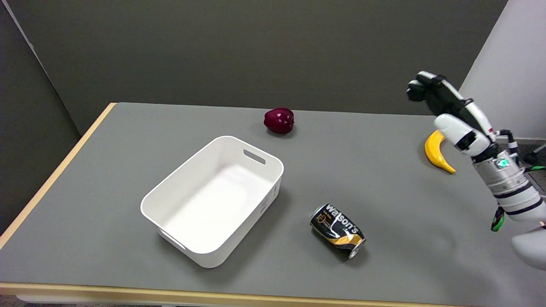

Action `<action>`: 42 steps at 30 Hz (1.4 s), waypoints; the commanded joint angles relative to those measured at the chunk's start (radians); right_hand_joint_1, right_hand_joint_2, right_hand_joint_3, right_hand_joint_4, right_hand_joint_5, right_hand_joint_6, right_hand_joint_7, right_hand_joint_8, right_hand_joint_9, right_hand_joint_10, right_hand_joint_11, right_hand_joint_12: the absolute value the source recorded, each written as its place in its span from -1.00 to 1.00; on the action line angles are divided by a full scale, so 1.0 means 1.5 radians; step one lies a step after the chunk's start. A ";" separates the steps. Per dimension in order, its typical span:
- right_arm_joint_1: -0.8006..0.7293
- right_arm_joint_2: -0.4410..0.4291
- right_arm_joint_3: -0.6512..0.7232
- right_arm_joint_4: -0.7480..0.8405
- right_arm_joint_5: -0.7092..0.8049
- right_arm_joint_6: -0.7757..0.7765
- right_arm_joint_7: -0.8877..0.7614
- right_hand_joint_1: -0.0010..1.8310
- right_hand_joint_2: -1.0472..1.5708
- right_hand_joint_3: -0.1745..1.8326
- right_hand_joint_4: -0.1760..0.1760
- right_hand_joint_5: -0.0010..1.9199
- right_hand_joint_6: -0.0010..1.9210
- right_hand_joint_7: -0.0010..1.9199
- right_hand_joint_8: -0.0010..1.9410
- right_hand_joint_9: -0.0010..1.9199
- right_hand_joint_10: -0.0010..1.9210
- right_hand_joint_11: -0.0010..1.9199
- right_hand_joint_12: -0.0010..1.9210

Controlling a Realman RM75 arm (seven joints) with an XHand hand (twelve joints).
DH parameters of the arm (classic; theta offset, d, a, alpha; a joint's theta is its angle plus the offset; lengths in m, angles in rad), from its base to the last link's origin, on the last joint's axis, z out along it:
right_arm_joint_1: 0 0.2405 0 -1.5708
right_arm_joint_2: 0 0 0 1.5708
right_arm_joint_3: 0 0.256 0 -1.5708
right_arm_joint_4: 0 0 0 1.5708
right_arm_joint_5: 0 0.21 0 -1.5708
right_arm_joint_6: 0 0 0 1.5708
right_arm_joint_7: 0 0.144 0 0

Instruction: Pick up the black can.

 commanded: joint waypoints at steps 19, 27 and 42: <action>-0.010 -0.016 0.042 -0.032 -0.350 0.097 -0.384 -0.60 0.15 0.06 0.10 -1.00 -1.00 -1.00 -0.92 -1.00 -0.74 -1.00 -0.17; -0.010 -0.033 0.035 -0.041 -0.429 0.088 -0.480 -0.56 0.15 0.05 0.12 -1.00 -1.00 -0.99 -0.94 -1.00 -0.80 -1.00 -0.22; -0.028 -0.037 0.032 0.011 -0.469 0.138 -0.482 -0.57 0.13 -0.01 0.07 -1.00 -1.00 -1.00 -1.00 -1.00 -1.00 -1.00 -0.36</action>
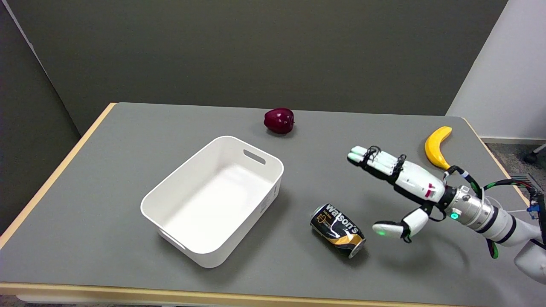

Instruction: Pick up the black can.

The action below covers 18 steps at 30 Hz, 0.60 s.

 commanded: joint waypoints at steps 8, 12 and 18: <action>-0.082 -0.012 0.034 0.072 -0.074 0.071 -0.093 -0.57 0.12 -0.01 0.01 -1.00 -1.00 -1.00 -1.00 -1.00 -0.99 -1.00 -0.41; -0.096 -0.020 0.039 0.074 -0.075 0.067 -0.093 -0.57 0.12 0.00 0.00 -1.00 -1.00 -1.00 -1.00 -1.00 -0.95 -1.00 -0.41; -0.075 -0.034 0.030 0.071 -0.083 0.055 -0.093 -0.56 0.12 0.00 0.00 -1.00 -1.00 -1.00 -1.00 -1.00 -0.93 -1.00 -0.41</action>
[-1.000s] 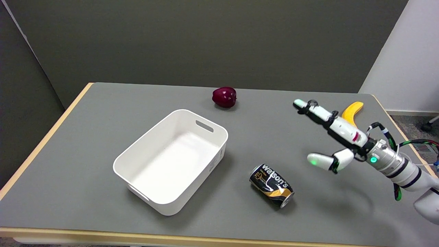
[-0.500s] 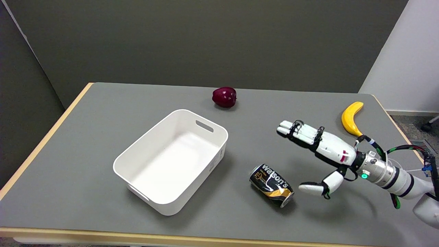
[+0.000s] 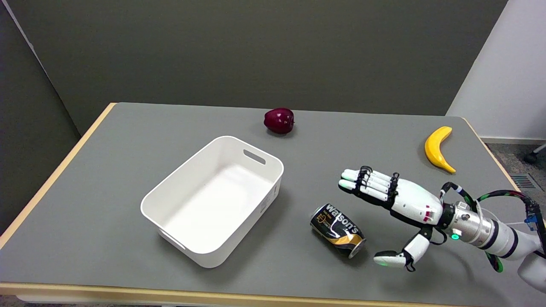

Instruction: Pick up the black can.

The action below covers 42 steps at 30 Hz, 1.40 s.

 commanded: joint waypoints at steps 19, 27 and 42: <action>0.103 -0.051 -0.078 0.040 -0.077 -0.088 -0.028 -0.52 0.13 0.02 0.02 -1.00 -1.00 -1.00 -1.00 -1.00 -0.90 -1.00 -0.38; 0.136 -0.058 -0.111 0.014 -0.078 -0.093 -0.028 -0.52 0.14 0.02 0.02 -1.00 -1.00 -1.00 -1.00 -1.00 -0.89 -1.00 -0.36; 0.153 -0.062 -0.112 -0.026 -0.079 -0.087 -0.032 -0.51 0.14 0.03 0.04 -1.00 -1.00 -1.00 -1.00 -1.00 -0.87 -1.00 -0.36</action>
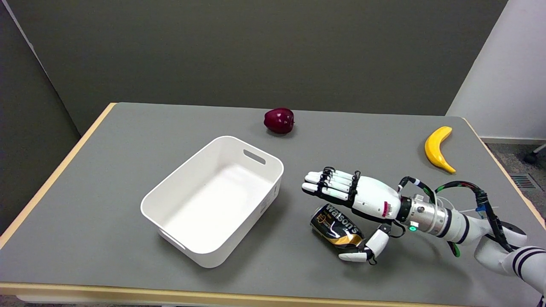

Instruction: Pick up the black can.

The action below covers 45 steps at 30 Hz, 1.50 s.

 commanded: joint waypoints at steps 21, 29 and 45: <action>-0.053 0.031 -0.001 -0.017 0.143 0.077 0.006 -0.51 0.16 0.06 -0.04 -1.00 -1.00 -0.99 -0.92 -1.00 -0.74 -1.00 -0.26; -0.052 0.036 -0.005 -0.045 0.130 0.066 -0.001 -0.52 0.16 0.06 -0.05 -1.00 -1.00 -0.99 -0.91 -1.00 -0.73 -1.00 -0.25; 0.019 0.023 -0.007 -0.119 0.015 0.046 -0.068 -0.47 0.16 0.06 0.10 -1.00 -1.00 -1.00 -0.99 -1.00 -0.81 -1.00 -0.33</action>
